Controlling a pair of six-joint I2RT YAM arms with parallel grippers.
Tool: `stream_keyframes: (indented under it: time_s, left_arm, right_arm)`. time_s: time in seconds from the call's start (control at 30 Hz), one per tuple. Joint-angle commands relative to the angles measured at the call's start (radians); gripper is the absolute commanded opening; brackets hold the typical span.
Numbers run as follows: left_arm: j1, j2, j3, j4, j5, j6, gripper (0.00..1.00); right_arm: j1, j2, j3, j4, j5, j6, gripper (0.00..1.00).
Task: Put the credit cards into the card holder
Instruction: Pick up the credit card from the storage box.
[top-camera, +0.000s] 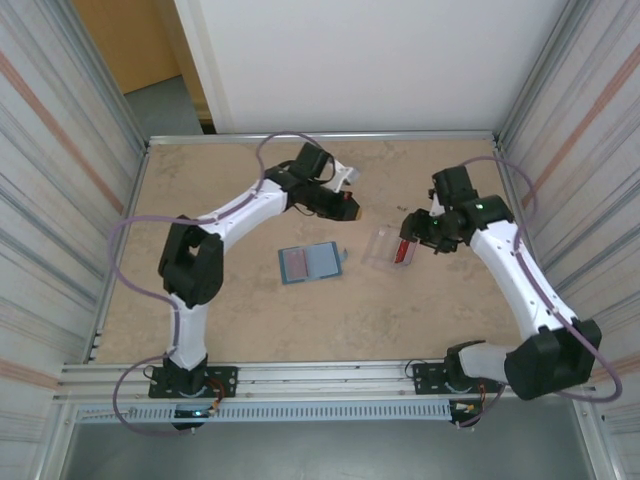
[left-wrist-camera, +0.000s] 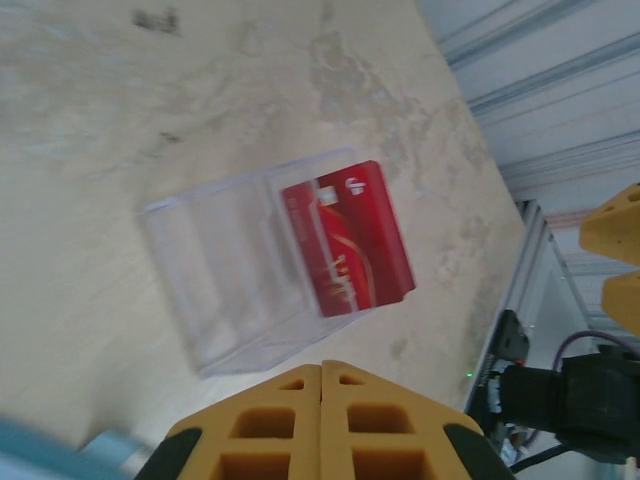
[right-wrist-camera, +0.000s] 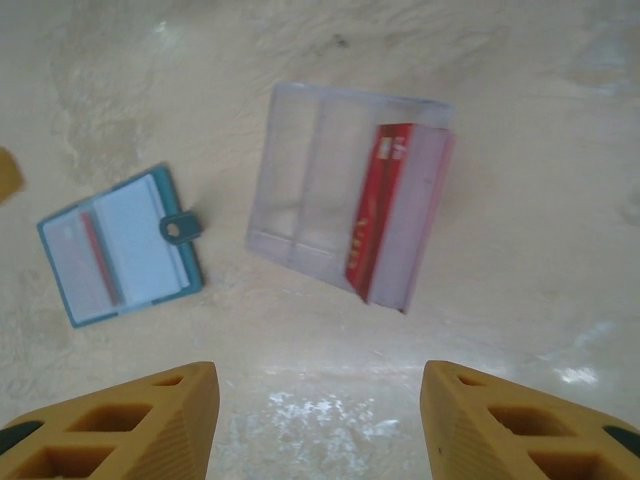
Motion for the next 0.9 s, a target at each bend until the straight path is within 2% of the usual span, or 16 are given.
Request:
stream_keyframes:
  time_s: [0.0,0.13,0.3,0.53,0.87]
  left_arm:
    - [-0.039,0.075,0.101,-0.038,0.036,-0.078,0.0]
    - [-0.106,0.125,0.147,-0.054,0.028,-0.082,0.0]
    - [-0.157,0.218,0.243,-0.089,0.044,-0.102,0.0]
    - [-0.161,0.269,0.26,-0.092,0.053,-0.135,0.0]
    - [-0.137,0.249,0.279,-0.178,-0.028,-0.015,0.0]
  right_arm:
    - [-0.061,-0.035,-0.03,-0.056,0.019,-0.019,0.56]
    - [-0.091,-0.05,-0.053,-0.049,0.026,0.003,0.56]
    - [-0.099,-0.046,-0.073,-0.044,0.057,0.011,0.63]
    - [-0.108,0.006,-0.063,-0.055,0.075,-0.002,0.68]
    - [-0.087,0.126,-0.092,0.092,0.0,0.007,0.7]
